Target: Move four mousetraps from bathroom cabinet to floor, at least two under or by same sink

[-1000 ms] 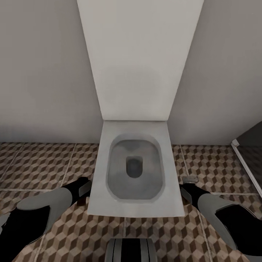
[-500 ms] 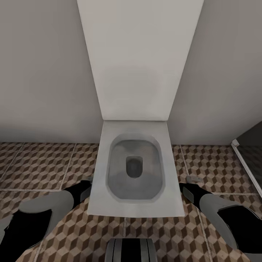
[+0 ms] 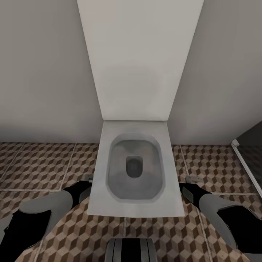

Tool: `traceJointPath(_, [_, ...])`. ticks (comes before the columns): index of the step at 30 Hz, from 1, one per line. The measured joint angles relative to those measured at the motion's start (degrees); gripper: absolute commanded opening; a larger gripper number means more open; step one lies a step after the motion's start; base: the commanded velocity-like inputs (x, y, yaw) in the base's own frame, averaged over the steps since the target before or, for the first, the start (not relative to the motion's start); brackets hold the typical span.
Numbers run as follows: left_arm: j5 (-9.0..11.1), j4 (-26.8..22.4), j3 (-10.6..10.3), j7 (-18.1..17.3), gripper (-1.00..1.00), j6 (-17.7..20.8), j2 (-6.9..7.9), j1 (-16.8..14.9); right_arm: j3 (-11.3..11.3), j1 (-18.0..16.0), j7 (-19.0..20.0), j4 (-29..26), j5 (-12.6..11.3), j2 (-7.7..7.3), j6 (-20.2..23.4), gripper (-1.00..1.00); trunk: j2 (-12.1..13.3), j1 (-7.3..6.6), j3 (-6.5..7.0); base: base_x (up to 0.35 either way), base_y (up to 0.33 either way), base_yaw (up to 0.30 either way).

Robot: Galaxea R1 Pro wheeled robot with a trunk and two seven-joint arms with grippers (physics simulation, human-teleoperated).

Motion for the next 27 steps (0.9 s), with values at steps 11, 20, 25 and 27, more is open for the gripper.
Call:
traceJointPath(11, [0.06,0.24,-0.01,-6.01,-1.00,-1.65,0.86,0.00,0.00,0.05,0.01,0.00,0.03,0.02,-0.20,-1.00,0.00,0.00,0.00,0.000,0.000,0.000])
traceJointPath(20, [0.32,0.25,-0.02,-6.85,-1.00,-1.81,0.93,0.07,0.00,0.09,0.07,0.01,0.12,-0.08,-0.29,-1.00,0.00,0.00,0.00,0.000,0.000,0.000])
traceJointPath(25, [0.40,0.25,-0.02,-6.87,-1.00,-1.86,0.95,0.09,0.00,0.21,0.09,0.00,0.18,-0.05,-0.37,-1.00,0.00,0.00,0.00,0.000,0.000,0.000])
traceJointPath(27, [0.39,0.24,-0.02,-6.87,-1.00,-2.13,0.99,0.09,0.00,0.24,0.09,0.00,0.20,-0.03,-0.38,-1.00,0.00,0.00,0.00,0.000,0.000,0.000])
